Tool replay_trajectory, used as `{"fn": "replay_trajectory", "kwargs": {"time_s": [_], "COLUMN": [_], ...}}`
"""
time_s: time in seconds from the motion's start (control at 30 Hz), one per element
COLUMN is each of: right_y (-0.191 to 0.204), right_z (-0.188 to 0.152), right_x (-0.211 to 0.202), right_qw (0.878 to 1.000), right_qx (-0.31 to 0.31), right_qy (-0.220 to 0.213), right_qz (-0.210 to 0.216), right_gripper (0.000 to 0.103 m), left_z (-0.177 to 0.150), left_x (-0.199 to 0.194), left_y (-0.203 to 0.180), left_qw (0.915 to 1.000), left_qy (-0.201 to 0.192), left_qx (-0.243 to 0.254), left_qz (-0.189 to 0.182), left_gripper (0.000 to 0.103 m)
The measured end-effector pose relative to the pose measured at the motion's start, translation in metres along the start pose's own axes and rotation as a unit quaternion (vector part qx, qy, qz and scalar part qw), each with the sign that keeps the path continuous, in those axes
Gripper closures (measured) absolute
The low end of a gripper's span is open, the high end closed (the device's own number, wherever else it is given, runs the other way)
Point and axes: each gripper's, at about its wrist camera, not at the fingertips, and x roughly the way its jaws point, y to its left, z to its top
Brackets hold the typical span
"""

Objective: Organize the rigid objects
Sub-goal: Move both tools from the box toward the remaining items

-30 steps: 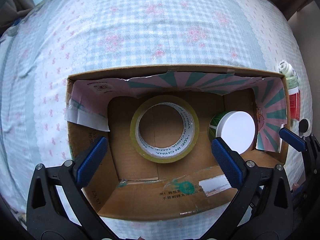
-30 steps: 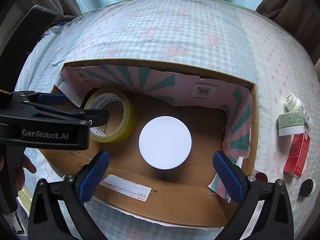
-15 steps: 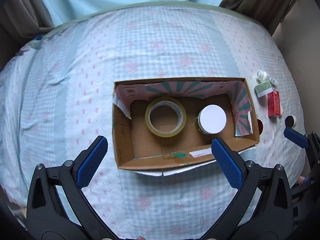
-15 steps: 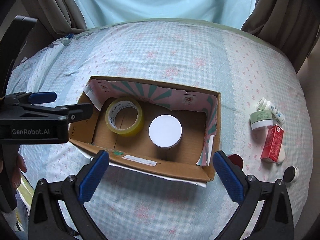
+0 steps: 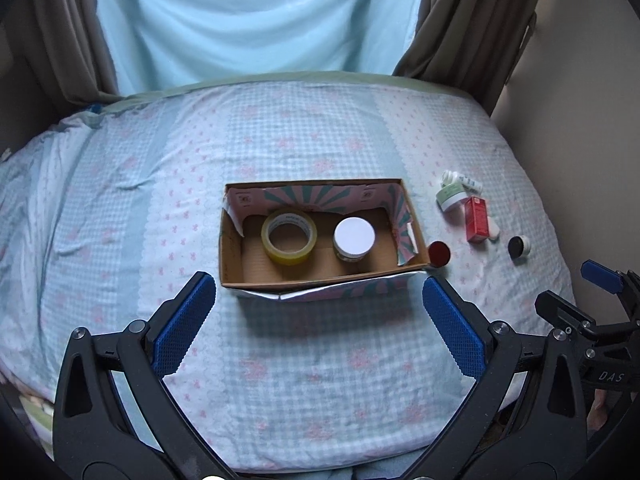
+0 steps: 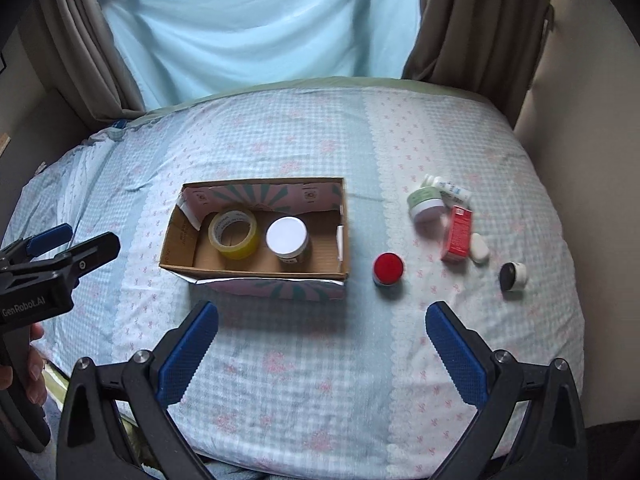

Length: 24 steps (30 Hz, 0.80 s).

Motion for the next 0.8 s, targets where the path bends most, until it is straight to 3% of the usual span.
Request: {"fn": "replay_trajectory", "kwargs": {"time_s": [0.17,0.3,0.5,0.8], "right_y": [-0.049,-0.096,-0.162,-0.231], "right_z": [-0.008,-0.009,-0.001,0.021], "right_x": [-0.033,-0.045,-0.040,-0.009], "right_qw": [0.999,0.998,1.000,1.000], "right_qx": [0.033,0.053,0.016,0.006], "right_qy": [-0.020,-0.029,-0.023,-0.009], "right_qz": [-0.016,-0.014,-0.003,0.026], "right_gripper": [0.000,0.000,0.000,0.000], "left_z": [-0.006,-0.012,-0.023,-0.035], "left_x": [-0.020,-0.026,-0.019,0.015], "left_y": [-0.045,-0.089,-0.151,-0.233], "left_qw": [0.9996,0.9990,0.9959,0.9937], "left_qy": [-0.025,-0.044,-0.059,-0.061], "left_qx": [0.008,0.003,-0.054,-0.056], "left_qz": [-0.007,0.013,0.043,0.076], "left_gripper": [0.000,0.000,0.000,0.000]}}
